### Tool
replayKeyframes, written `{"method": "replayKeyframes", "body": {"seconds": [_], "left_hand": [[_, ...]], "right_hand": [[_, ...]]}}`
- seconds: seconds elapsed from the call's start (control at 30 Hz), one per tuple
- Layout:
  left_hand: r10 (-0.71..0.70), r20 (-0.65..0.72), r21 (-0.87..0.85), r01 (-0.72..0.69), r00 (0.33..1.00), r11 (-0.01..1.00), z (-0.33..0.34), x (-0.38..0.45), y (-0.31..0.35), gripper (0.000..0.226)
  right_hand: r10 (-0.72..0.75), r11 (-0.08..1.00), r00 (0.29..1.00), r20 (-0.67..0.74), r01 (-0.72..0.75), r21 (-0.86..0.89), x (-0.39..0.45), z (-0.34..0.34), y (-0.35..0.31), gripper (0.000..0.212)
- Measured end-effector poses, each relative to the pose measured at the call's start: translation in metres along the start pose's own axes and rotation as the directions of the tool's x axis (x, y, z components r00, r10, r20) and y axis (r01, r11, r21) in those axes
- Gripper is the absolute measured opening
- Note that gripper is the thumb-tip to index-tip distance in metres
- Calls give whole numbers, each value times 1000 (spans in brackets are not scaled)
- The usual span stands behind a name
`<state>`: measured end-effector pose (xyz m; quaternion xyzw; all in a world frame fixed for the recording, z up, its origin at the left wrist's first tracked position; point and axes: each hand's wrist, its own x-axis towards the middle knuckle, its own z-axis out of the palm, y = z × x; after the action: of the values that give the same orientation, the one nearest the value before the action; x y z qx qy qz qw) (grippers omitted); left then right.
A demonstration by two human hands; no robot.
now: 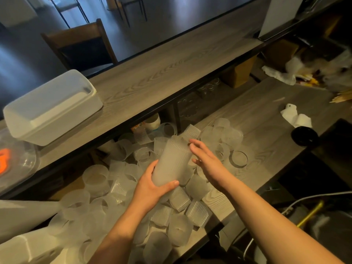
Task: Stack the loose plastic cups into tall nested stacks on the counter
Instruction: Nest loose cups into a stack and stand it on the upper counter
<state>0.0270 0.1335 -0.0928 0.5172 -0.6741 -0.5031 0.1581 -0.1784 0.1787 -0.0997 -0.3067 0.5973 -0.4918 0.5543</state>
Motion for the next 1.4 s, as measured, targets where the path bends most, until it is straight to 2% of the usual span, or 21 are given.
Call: {"method": "replayKeyframes", "body": {"seconds": [0.1, 0.2, 0.3, 0.37, 0.53, 0.63, 0.73, 0.8, 0.97, 1.07, 1.17, 1.27, 1.33, 1.4], "left_hand": [[-11, 8, -14, 12, 1000, 1000, 3, 3, -1, 90], [-24, 19, -17, 24, 1000, 1000, 7, 5, 1, 92], [-30, 29, -24, 30, 999, 999, 10, 7, 2, 95], [-40, 29, -29, 40, 999, 999, 11, 8, 1, 94], [-50, 24, -35, 51, 998, 998, 13, 10, 1, 96], [-57, 23, -33, 58, 998, 998, 13, 11, 1, 92], [-63, 9, -36, 63, 998, 997, 11, 12, 0, 83], [-63, -2, -49, 63, 998, 997, 10, 12, 0, 81], [-62, -4, -61, 62, 998, 996, 7, 13, -4, 82], [-60, 1, -55, 60, 998, 997, 8, 13, -5, 95], [-60, 17, -42, 61, 998, 997, 9, 13, -5, 95], [-42, 6, -3, 42, 999, 999, 11, 13, -2, 91], [-25, -8, 29, 25, 1000, 999, 12, 13, 0, 85], [-9, 0, 61, 9, 1000, 998, 12, 12, 1, 83]], "right_hand": [[-35, 997, 976, -214, 21, -68, 6, -24, 12, 67], [-138, 945, 918, -371, 10, -326, 13, -58, 41, 66], [-183, 797, 927, -328, -55, -602, 19, -88, 64, 79], [-192, 719, 944, -269, -51, -693, 24, -104, 71, 87], [-147, 559, 984, -103, -4, -829, 47, -124, 82, 102], [-154, 478, 986, -65, 17, -878, 57, -125, 86, 101], [-180, 455, 981, -67, 23, -890, 61, -124, 87, 93], [-189, 497, 978, -90, 16, -867, 60, -124, 88, 88], [-189, 699, 956, -226, -31, -714, 50, -123, 84, 87], [-190, 825, 938, -291, -8, -565, 40, -117, 73, 89], [-155, 935, 940, -305, 40, -352, 31, -106, 51, 81], [-134, 984, 953, -273, 95, -151, 27, -95, 26, 64], [-114, 993, 975, -193, 107, -50, 24, -89, 10, 70], [-121, 992, 986, -117, 117, -35, 22, -82, -4, 77]]}}
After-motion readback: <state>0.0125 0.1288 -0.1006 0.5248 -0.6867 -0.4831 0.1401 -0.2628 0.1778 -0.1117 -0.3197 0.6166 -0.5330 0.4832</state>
